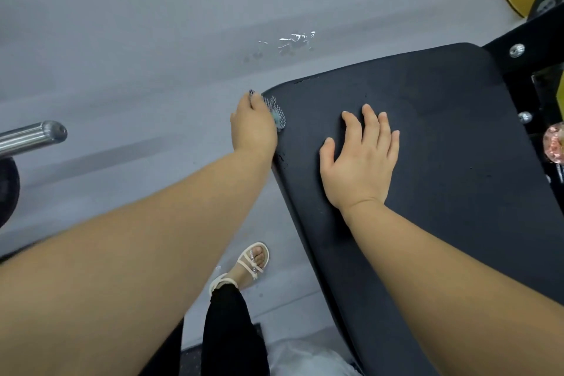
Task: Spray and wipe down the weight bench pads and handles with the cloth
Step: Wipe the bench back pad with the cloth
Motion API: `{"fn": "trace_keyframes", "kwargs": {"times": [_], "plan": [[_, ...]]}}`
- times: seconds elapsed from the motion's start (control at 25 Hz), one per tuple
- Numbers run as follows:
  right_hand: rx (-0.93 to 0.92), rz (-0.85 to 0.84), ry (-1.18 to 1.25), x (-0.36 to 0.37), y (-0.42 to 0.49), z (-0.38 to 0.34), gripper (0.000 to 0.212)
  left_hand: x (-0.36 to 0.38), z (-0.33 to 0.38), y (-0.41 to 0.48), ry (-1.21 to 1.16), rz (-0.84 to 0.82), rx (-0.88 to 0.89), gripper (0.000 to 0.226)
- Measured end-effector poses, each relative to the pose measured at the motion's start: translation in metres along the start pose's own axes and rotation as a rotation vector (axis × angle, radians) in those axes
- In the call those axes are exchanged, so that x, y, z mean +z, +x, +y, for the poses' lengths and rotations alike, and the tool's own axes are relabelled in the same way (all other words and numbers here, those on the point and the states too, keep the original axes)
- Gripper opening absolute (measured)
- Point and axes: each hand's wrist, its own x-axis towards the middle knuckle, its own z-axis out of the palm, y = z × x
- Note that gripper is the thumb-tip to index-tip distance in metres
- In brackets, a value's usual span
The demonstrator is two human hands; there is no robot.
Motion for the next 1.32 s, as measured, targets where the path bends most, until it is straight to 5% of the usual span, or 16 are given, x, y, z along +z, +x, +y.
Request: {"fn": "trace_keyframes", "kwargs": {"times": [0.24, 0.44, 0.76, 1.04, 1.32], "plan": [[-0.002, 0.025, -0.007, 0.0, 0.0, -0.001, 0.061, 0.007, -0.042, -0.093, -0.036, -0.036, -0.065, 0.044], [0.005, 0.029, 0.007, -0.004, -0.001, -0.001, 0.052, -0.005, -0.012, -0.04, 0.003, -0.016, -0.006, 0.044], [-0.033, -0.176, 0.091, -0.025, -0.029, 0.008, 0.048, -0.006, -0.065, -0.143, 0.044, -0.332, -0.14, 0.054], [0.154, -0.001, -0.051, -0.037, -0.18, 0.072, 0.057, -0.02, -0.02, -0.079, 0.153, -0.241, -0.039, 0.056], [0.189, 0.095, -0.017, -0.028, -0.181, 0.074, 0.05, -0.006, -0.089, -0.191, 0.145, -0.411, -0.186, 0.057]]}}
